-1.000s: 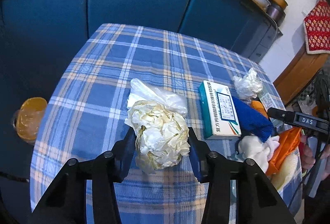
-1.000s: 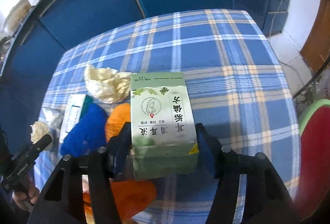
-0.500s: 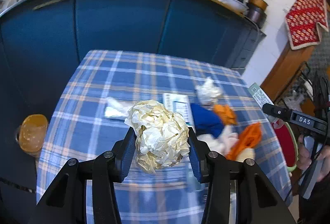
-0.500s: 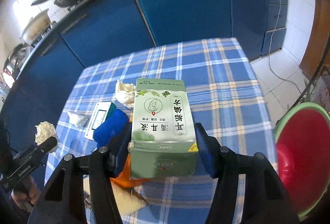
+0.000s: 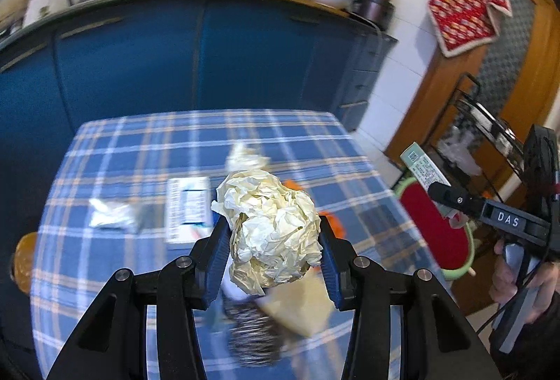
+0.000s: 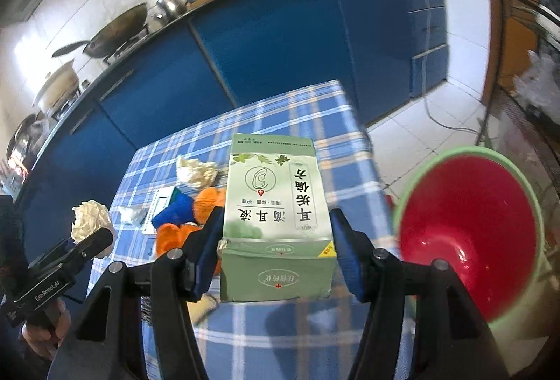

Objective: Collect trash
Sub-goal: 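Carry the paper and green box over the red bucket with both tools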

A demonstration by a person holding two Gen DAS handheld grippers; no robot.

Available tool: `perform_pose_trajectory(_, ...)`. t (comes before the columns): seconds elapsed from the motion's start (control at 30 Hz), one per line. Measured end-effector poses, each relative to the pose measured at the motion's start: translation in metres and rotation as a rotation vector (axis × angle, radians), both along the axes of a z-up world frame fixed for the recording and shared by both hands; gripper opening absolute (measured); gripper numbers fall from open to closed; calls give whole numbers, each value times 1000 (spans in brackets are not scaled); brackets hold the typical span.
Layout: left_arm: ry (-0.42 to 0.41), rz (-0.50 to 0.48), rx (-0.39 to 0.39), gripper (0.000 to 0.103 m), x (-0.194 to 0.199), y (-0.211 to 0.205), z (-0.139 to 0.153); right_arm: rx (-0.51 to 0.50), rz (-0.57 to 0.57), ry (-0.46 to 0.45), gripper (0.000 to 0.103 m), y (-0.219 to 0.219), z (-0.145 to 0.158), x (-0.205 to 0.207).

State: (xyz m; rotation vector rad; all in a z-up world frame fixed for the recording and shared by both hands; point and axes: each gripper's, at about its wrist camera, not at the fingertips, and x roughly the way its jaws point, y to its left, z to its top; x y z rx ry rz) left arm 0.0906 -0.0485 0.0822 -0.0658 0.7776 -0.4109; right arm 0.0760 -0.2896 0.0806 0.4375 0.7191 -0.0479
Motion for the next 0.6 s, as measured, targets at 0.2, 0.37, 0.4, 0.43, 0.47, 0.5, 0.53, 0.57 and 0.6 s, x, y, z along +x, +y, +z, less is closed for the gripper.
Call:
perform_pose_trajectory(0.2,0,-103,6,49,-6,-51,5,-9,-101,3,63,-34,-5,-38)
perform_pose_trajectory(0.37,14,-188,17,49,-11,-98,6,-1,-190,29,63,-67,-17,-60)
perform_pose_trajectory(0.4,17,-207,21,49,-12,-108,6,0,-209,35,63,-73,-21,-65)
perform_pose_trajectory(0.43,18,-219,25,49,-13,-115,5,3,-223,39,63,-80,-24,-69)
perform_pose_trajectory(0.47,21,-232,30,49,-13,-123,4,7,-244,47,63,-87,-28,-74)
perform_pose_trajectory(0.5,24,-248,34,49,-14,-133,2,6,-262,53,63,-93,-31,-77)
perform_pose_trajectory(0.53,27,-258,37,49,-15,-139,1,5,-281,60,63,-99,-36,-80)
perform_pose_trajectory(0.57,30,-268,39,49,-15,-145,0,5,-298,67,63,-105,-39,-83)
perform_pose_trajectory(0.6,33,-277,42,49,-16,-151,-1,4,-316,75,63,-112,-43,-85)
